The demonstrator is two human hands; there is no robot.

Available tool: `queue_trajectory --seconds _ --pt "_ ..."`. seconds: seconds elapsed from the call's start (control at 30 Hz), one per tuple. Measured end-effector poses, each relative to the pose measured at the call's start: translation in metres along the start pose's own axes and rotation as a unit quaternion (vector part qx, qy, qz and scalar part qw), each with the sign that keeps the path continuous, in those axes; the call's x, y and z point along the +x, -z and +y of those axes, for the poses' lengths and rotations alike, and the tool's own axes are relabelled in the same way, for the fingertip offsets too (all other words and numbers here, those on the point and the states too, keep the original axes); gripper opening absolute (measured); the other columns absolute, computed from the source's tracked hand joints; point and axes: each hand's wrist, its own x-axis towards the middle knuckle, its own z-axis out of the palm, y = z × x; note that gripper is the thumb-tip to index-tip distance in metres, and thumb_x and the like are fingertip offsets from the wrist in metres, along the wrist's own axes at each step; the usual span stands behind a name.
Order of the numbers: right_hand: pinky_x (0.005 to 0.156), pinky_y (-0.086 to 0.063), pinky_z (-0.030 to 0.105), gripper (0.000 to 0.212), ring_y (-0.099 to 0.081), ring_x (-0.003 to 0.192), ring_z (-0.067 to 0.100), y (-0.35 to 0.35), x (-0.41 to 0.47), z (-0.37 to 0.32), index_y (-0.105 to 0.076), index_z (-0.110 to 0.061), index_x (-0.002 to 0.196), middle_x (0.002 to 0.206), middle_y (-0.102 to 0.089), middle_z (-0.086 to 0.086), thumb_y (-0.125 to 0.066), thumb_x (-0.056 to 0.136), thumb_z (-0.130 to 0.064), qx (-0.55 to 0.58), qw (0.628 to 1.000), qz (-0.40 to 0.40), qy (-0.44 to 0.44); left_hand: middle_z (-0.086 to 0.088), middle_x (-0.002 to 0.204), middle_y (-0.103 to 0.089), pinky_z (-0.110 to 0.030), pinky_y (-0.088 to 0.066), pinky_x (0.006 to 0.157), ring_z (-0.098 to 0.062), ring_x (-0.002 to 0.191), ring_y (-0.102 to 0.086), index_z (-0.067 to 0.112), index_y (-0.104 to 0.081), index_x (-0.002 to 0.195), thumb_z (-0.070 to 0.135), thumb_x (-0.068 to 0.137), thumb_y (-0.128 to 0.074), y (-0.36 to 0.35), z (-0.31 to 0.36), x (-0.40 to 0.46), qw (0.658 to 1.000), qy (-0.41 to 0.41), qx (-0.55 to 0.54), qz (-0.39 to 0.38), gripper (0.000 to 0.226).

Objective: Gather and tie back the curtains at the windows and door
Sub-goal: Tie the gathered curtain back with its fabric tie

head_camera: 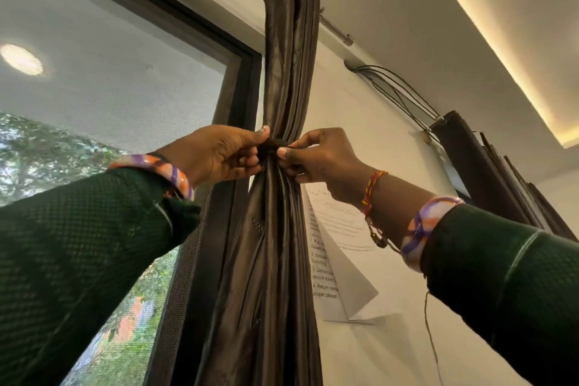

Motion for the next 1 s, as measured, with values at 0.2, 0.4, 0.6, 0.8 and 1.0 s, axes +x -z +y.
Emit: queue_trajectory --seconds 0.2,0.4,0.6,0.8,1.0 --pt "0.063 -0.054 0.03 0.015 -0.061 0.064 0.016 0.014 -0.004 -0.005 -0.06 -0.009 0.07 0.07 -0.065 0.007 -0.066 0.083 -0.007 0.005 0.999 -0.027 -0.029 0.003 0.04 -0.048 -0.018 -0.052 0.042 -0.002 0.027 -0.044 0.011 -0.051 0.066 0.026 0.085 -0.064 0.0 -0.007 0.001 0.991 -0.065 -0.061 0.099 0.027" --pt "0.067 -0.049 0.033 0.02 -0.059 0.066 0.017 0.009 -0.008 -0.005 -0.056 -0.008 0.068 0.069 -0.06 0.007 -0.061 0.087 -0.007 0.031 0.995 0.011 -0.098 -0.005 0.06 -0.054 -0.032 -0.057 0.059 -0.016 0.05 -0.055 0.012 -0.052 0.062 0.031 0.084 -0.065 -0.003 -0.019 0.004 0.969 -0.111 -0.011 0.222 0.032" --pt "0.05 -0.05 0.025 0.023 -0.057 0.067 0.018 -0.031 -0.036 0.029 -0.058 -0.004 0.106 0.087 -0.061 0.009 -0.055 0.091 -0.021 0.182 0.95 0.082 -0.239 -0.006 0.104 -0.06 -0.027 -0.048 0.072 -0.023 0.093 -0.06 0.012 -0.052 0.115 0.053 0.076 -0.064 -0.04 -0.054 -0.028 0.99 -0.082 0.071 0.09 0.059" --pt "0.076 -0.058 0.035 0.038 -0.067 0.083 0.023 -0.07 -0.117 0.071 -0.066 -0.009 0.099 0.091 -0.069 0.013 -0.038 0.099 -0.035 0.148 0.953 0.111 -0.24 0.001 0.108 -0.058 -0.022 -0.042 0.073 -0.013 0.093 -0.056 0.019 -0.043 0.124 0.046 0.088 -0.052 -0.049 -0.14 -0.106 0.982 -0.12 0.111 0.094 0.046" --pt "0.081 -0.053 0.05 0.043 -0.065 0.082 0.025 -0.104 -0.224 0.107 -0.062 -0.008 0.088 0.084 -0.067 0.01 -0.035 0.099 -0.039 -0.064 0.944 0.18 -0.269 0.0 0.119 -0.059 -0.038 -0.052 0.09 -0.015 0.106 -0.059 0.019 -0.036 0.134 0.049 0.088 -0.046 -0.042 -0.225 -0.194 0.992 -0.065 0.093 0.045 0.055"
